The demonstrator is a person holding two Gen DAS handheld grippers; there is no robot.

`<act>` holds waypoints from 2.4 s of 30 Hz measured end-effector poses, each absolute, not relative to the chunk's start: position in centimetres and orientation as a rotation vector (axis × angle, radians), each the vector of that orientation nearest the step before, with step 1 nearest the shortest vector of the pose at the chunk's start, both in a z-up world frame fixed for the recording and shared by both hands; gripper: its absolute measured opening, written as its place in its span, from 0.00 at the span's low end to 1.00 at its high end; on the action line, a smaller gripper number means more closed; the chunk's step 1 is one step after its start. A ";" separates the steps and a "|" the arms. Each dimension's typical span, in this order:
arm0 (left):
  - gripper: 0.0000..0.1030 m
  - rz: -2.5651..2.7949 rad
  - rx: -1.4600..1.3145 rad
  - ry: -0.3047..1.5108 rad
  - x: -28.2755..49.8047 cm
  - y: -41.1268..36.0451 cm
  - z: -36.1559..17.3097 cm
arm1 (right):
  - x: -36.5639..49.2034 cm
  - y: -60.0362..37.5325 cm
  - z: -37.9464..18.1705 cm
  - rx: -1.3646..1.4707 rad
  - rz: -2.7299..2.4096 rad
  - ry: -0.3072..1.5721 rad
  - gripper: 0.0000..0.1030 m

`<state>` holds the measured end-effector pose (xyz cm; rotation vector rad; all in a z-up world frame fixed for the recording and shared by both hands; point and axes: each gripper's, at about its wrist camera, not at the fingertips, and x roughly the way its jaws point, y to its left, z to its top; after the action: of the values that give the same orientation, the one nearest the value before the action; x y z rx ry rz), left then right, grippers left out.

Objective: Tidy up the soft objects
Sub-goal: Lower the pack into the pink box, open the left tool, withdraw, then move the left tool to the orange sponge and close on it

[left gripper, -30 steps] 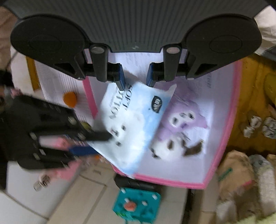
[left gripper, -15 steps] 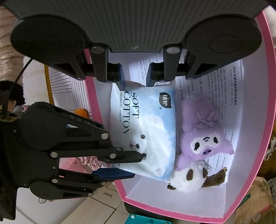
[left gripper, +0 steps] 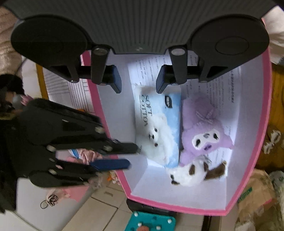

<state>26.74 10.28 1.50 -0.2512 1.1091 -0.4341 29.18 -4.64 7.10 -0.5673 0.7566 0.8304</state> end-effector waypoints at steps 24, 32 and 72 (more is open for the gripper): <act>0.40 -0.490 0.000 0.804 16.7 3.0 10.5 | 18.2 -20.8 11.5 -0.212 0.738 0.731 0.36; 0.40 -0.538 0.048 0.726 16.0 -2.3 9.6 | 16.1 -25.5 10.0 -0.165 0.686 0.716 0.39; 0.52 -0.407 -0.011 0.808 27.5 -14.3 -4.7 | 22.2 -28.4 -4.8 -0.215 0.616 0.672 0.56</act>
<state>27.53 -14.31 -4.67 -0.0113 0.8075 -0.4071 22.24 -28.36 -4.79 -0.2152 0.6722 0.6162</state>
